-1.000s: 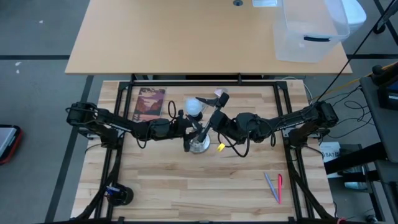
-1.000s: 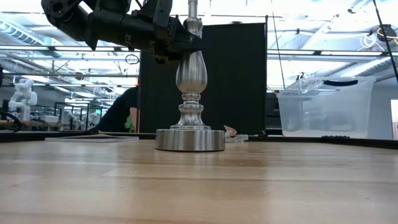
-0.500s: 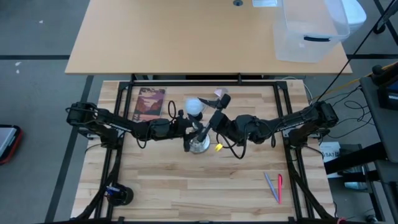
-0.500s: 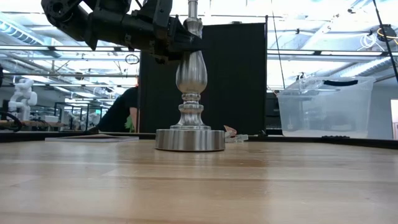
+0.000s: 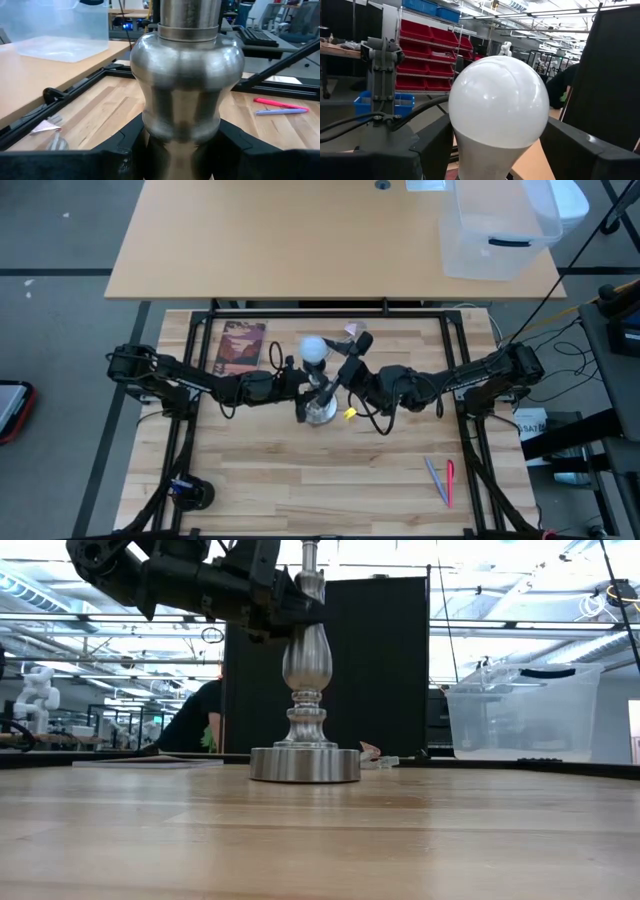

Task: Screw lightbulb
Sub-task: Insert the lightbulb into the silver lamp

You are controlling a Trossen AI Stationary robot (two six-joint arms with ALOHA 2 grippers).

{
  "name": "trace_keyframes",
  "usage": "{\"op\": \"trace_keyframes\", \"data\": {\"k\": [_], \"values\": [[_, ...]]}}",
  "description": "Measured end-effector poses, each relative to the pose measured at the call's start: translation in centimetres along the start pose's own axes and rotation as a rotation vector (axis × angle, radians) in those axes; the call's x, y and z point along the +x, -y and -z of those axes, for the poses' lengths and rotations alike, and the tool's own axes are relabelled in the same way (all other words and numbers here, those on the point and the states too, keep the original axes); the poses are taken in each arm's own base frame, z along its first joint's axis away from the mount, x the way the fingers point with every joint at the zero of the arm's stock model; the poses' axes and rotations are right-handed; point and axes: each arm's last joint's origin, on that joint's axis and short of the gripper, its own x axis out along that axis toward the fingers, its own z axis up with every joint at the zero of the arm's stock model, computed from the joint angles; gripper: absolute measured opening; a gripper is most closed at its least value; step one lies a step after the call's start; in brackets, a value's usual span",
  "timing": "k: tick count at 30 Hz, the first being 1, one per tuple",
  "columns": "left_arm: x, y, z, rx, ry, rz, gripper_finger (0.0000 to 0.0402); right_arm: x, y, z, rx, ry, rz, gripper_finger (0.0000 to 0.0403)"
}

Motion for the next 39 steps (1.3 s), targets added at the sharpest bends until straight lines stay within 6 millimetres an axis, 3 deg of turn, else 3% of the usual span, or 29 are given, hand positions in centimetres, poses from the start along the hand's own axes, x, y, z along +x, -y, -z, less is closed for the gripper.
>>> {"op": "trace_keyframes", "data": {"k": [8, 21, 39], "values": [[0.0, -0.1, 0.0, -0.011, 0.002, -0.027, 0.0158, 0.0, 0.0, 0.0, -0.014, -0.002, -0.002, 0.0271], [0.0, -0.1, 0.0, -0.014, 0.002, -0.030, 0.0158, 0.0, -0.1, 0.0, -0.049, 0.006, -0.014, 0.0341], [0.0, -0.1, 0.0, -0.013, 0.001, -0.027, 0.0158, 0.1, 0.3, -2.0, -0.112, 0.080, -0.011, 0.0345]]}}
